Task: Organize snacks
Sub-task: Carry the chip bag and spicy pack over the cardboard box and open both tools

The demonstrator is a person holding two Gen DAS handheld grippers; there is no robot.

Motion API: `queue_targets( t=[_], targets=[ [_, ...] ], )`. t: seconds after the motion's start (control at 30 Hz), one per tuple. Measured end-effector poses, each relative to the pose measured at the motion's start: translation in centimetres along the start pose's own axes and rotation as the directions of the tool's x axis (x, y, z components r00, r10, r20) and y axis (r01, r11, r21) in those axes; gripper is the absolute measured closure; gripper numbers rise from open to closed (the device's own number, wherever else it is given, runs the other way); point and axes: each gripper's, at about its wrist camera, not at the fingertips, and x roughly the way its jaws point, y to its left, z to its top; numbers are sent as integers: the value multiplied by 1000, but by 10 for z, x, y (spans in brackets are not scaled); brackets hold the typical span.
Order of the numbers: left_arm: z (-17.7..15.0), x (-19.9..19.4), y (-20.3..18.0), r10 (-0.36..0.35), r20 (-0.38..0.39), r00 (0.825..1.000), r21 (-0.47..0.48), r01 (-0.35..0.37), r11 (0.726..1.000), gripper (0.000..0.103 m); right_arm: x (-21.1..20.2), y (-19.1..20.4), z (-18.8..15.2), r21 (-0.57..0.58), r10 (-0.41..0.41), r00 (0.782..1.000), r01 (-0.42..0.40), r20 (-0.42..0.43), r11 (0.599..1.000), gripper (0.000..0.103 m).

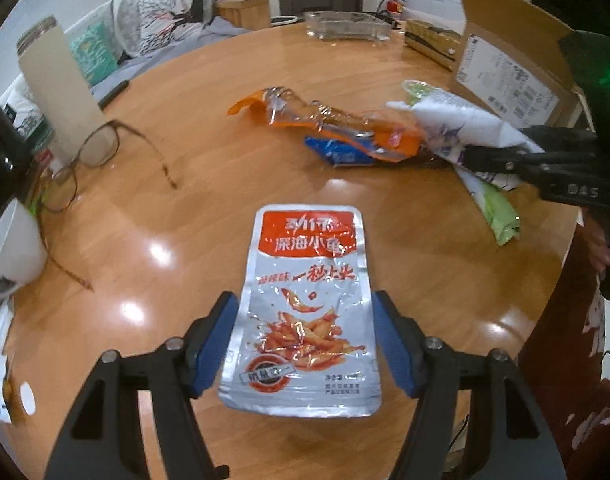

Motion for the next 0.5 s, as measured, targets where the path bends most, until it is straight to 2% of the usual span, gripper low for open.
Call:
queue_targets(
  t=[0.1,0.23,0.33,0.5],
  targets=[
    [-1,2,0,-1,10,1000,-17,1,1000,38,-6,0,-4,-19,-24,1000,24,16,1000,58],
    [-3,-1,1,3,32,999,-35,-2,999,38,-7,-3,-7,-23,-9,1000,10,27,1000,64],
    [-4,-8,4,29,68,997,-46,-26,999,39,-14,2,-8,-29,-22,997,24,77,999,66],
    [-4,-28,13,54,134,989,-77,-44,996,39,-36,18,0,-58,23,990,-15,138,998,66]
  ],
)
